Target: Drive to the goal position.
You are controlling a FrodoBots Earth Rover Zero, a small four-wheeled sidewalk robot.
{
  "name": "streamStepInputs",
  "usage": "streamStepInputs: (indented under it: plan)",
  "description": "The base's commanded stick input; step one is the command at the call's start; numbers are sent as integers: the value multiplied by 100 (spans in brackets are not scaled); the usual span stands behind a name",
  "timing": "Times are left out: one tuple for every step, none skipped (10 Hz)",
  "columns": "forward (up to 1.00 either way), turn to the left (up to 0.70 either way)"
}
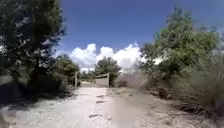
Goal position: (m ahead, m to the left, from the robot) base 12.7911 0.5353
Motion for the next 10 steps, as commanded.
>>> streamStepInputs:
  plan:
    - [44, 15]
    - [44, 27]
    - [44, 27]
    - [44, 24]
    - [44, 3]
    - [44, 3]
    - [44, 2]
    - [44, 2]
    - [44, 2]
    - [44, 2]
